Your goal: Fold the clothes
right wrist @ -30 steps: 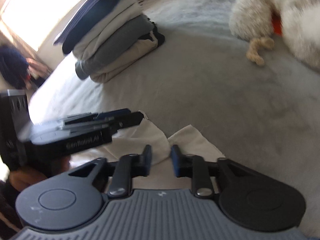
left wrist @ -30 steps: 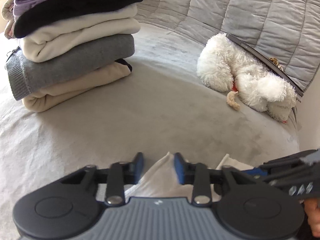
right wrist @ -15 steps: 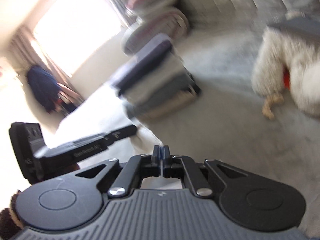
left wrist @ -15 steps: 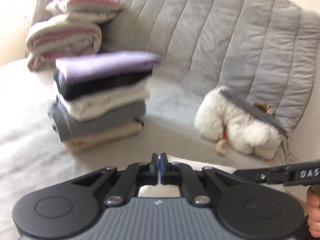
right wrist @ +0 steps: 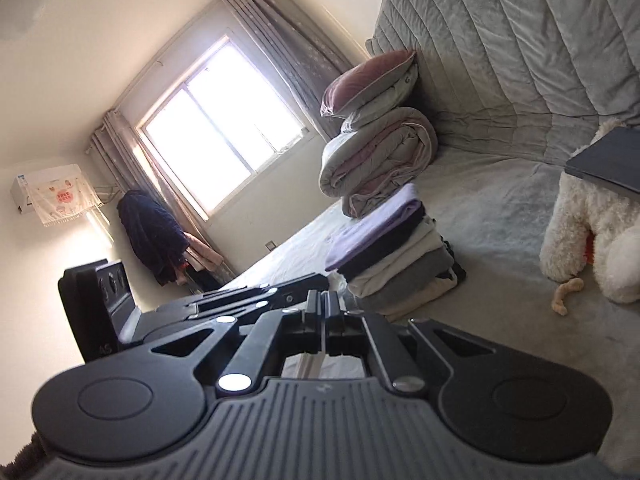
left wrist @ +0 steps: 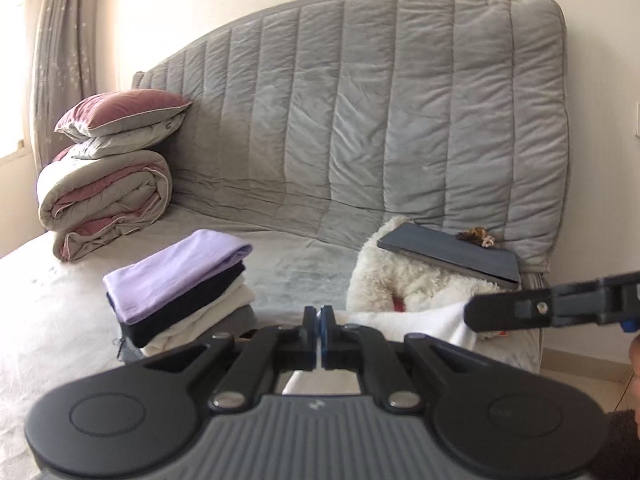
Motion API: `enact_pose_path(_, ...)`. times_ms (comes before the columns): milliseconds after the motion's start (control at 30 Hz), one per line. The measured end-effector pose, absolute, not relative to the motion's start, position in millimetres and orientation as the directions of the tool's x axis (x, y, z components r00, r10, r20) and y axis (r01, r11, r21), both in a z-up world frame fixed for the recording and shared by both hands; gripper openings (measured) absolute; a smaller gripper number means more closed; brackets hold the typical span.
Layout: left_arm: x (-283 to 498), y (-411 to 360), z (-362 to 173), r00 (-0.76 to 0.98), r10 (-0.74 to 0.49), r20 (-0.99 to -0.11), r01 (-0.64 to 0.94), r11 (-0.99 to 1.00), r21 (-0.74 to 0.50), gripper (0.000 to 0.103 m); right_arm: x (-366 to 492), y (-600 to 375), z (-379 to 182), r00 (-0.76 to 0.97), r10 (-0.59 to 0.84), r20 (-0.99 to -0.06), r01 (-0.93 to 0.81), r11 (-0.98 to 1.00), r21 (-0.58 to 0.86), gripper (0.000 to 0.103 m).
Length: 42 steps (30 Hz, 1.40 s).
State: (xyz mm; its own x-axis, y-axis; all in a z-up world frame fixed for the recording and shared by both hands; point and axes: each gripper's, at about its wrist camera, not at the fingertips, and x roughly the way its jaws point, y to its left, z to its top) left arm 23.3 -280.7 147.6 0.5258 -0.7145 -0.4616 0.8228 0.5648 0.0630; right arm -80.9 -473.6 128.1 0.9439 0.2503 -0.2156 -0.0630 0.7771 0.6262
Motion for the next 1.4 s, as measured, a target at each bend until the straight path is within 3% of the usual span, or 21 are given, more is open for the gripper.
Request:
enact_pose_path(467,35,-365,36,0.396,-0.604,-0.691,0.859,0.510,0.047,0.001,-82,-520,39,0.857,0.178,-0.483,0.202,0.747,0.634,0.002)
enact_pose_path(667,42,-386,-8,0.365,-0.552,-0.750,0.856,0.515,0.038,0.001,-71,-530,5,0.793,0.169,-0.585,0.288,0.743,0.604,0.002)
enact_pose_path(1033,42,-392,-30,0.356,-0.564,-0.745,0.825,0.564,-0.034,0.002,-67,-528,-18,0.724,0.141,-0.676,0.344,0.775,0.531,0.003)
enact_pose_path(1200,36,-377,-25,0.380,-0.593,-0.710,0.783,0.614,-0.094,0.005,-70,-525,-12,0.717,0.051,-0.695,0.380,0.808,0.451,0.014)
enact_pose_path(1400,23,-335,-8,0.449,-0.585,-0.676,0.741,0.666,-0.084,0.028,-67,-518,-12,0.715,0.049,-0.697,0.368,0.822,0.436,0.015)
